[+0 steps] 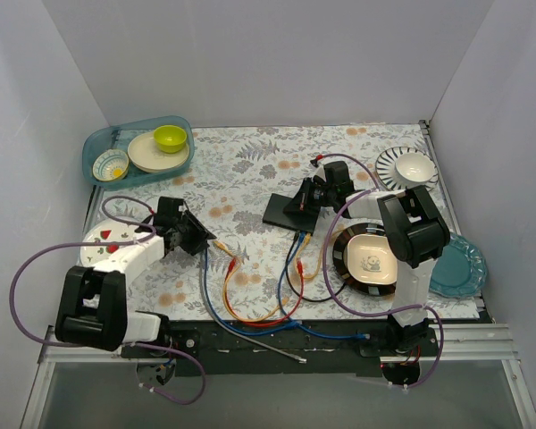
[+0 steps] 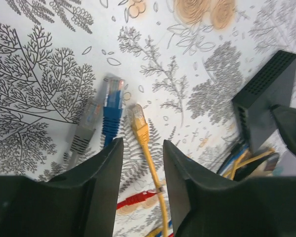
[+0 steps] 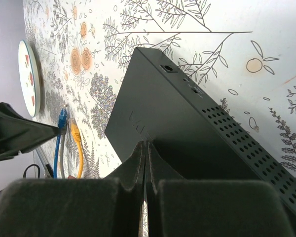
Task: Pull the plug from the switch port
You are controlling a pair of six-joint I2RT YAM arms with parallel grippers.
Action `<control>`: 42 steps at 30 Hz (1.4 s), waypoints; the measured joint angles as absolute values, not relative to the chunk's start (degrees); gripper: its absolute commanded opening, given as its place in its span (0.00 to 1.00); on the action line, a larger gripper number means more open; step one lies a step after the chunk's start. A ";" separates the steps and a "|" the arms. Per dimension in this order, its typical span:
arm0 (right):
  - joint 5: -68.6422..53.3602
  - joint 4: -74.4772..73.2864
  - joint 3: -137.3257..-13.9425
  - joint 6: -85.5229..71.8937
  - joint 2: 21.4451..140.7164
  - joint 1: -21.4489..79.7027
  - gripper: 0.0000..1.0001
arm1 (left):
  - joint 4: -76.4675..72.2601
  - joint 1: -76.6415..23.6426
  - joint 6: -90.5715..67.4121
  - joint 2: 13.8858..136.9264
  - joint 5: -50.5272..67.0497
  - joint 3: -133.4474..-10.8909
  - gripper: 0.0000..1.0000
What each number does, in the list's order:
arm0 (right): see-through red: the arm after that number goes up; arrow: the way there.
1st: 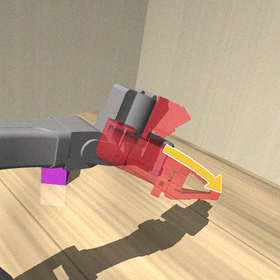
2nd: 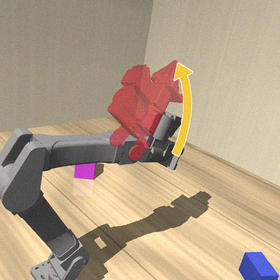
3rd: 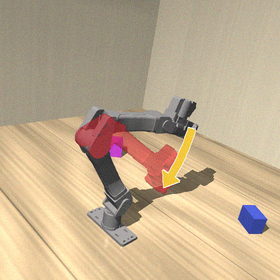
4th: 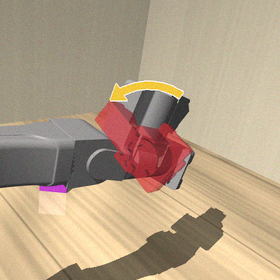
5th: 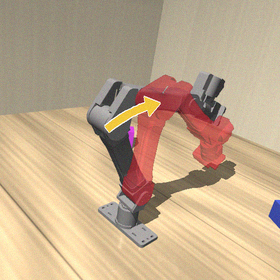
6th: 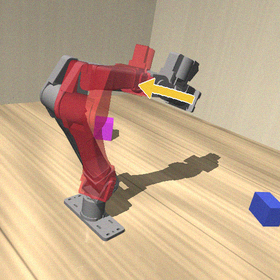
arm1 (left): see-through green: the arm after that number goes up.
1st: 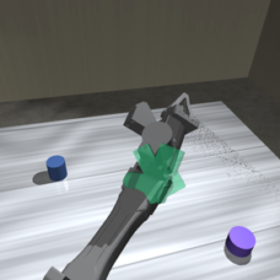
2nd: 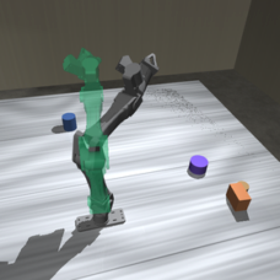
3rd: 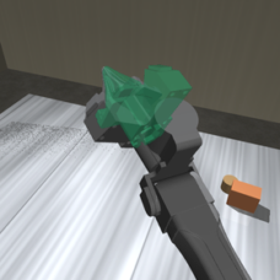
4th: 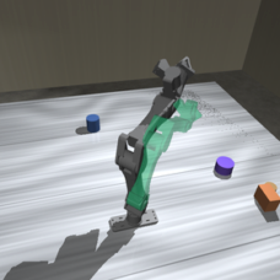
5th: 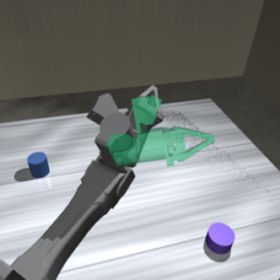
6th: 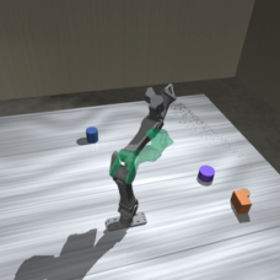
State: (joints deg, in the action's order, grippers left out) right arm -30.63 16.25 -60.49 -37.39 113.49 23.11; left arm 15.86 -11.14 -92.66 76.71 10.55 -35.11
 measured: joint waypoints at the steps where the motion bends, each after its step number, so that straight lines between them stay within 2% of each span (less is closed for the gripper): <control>1: -30.55 16.23 -60.49 -37.30 113.47 23.14 0.01 | 17.06 -10.70 -92.23 75.50 9.96 -35.59 0.42; 10: -30.17 15.33 -60.66 -36.97 113.30 23.22 0.01 | 8.58 -14.57 -96.51 79.20 13.82 -41.36 0.46; 16: -30.24 14.72 -61.06 -36.18 113.30 23.24 0.01 | -0.25 -27.24 -98.04 92.60 17.30 -52.71 0.41; 21: -30.44 14.41 -61.54 -35.99 113.40 23.24 0.01 | -5.85 -33.28 -99.13 103.94 21.78 -55.24 0.36; 25: -30.83 13.54 -62.35 -36.01 113.73 23.20 0.01 | -7.27 -34.30 -100.09 109.95 25.02 -55.61 0.35; 42: -31.09 13.50 -62.35 -36.36 114.06 23.07 0.01 | -10.57 -35.40 -98.76 115.66 29.21 -61.67 0.32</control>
